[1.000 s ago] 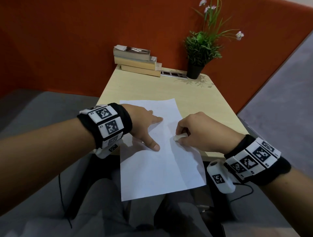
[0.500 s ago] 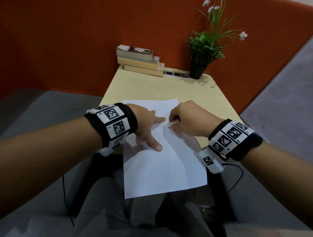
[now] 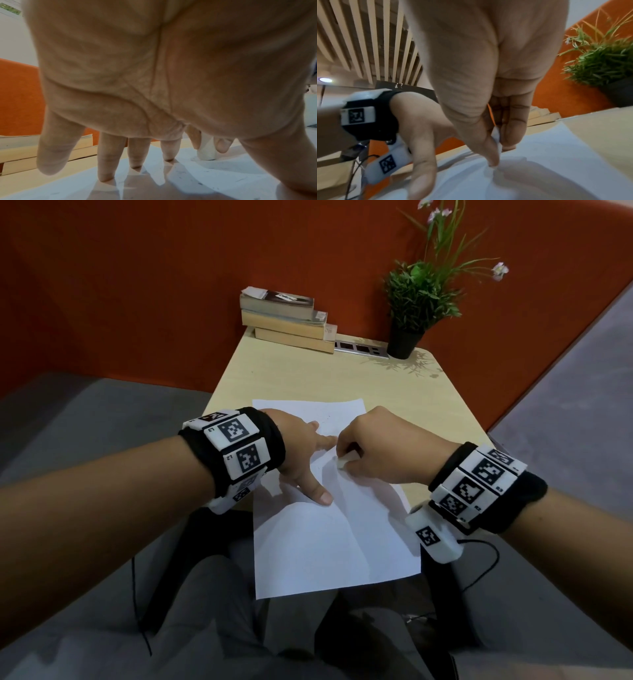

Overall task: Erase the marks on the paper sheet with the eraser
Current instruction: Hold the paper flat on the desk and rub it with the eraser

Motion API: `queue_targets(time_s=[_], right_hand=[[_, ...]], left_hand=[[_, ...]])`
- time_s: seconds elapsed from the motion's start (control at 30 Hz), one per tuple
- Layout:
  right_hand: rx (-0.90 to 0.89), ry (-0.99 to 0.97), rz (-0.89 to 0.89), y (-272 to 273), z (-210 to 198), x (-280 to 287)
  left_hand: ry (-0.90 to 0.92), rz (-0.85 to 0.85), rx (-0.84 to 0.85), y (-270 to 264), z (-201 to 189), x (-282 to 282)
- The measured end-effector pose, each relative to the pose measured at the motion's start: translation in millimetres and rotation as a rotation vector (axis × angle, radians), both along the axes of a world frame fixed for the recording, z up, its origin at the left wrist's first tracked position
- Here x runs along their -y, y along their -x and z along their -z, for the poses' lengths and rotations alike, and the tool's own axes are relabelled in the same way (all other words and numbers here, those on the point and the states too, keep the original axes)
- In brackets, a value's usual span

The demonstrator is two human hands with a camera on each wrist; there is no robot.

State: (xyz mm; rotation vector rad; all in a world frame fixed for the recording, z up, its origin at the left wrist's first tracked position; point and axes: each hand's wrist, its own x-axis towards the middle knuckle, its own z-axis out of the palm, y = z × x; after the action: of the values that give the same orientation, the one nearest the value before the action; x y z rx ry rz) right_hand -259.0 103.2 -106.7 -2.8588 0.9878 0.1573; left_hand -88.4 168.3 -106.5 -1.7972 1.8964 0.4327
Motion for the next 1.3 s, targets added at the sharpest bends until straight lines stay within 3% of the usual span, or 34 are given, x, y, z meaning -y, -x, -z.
queue_targets(time_s=[0.17, 0.3, 0.47, 0.73, 0.9, 1.3], right_hand=[[-0.008, 0.054, 0.084, 0.7, -2.8, 13.9], [0.000, 0.029, 0.000, -1.9, -0.8, 3.7], [0.025, 0.052, 0.091, 2.9, -0.8, 17.6], [0.080, 0.039, 0.066, 24.2, -12.7, 18.5], [0.051, -0.003, 0.113, 39.0, -5.4, 10.4], [0.029, 0.036, 0.069, 8.4, -4.1, 20.3]], left_hand=[[0.003, 0.001, 0.006, 1.7, -1.4, -1.2], [0.004, -0.007, -0.007, 0.3, -0.5, -1.5], [0.009, -0.007, -0.009, 1.3, -2.6, -2.3], [-0.008, -0.007, -0.010, -1.4, -6.8, 2.0], [0.077, 0.027, -0.037, -2.9, -9.4, 12.0], [0.046, 0.039, 0.003, 5.6, -2.6, 20.7]])
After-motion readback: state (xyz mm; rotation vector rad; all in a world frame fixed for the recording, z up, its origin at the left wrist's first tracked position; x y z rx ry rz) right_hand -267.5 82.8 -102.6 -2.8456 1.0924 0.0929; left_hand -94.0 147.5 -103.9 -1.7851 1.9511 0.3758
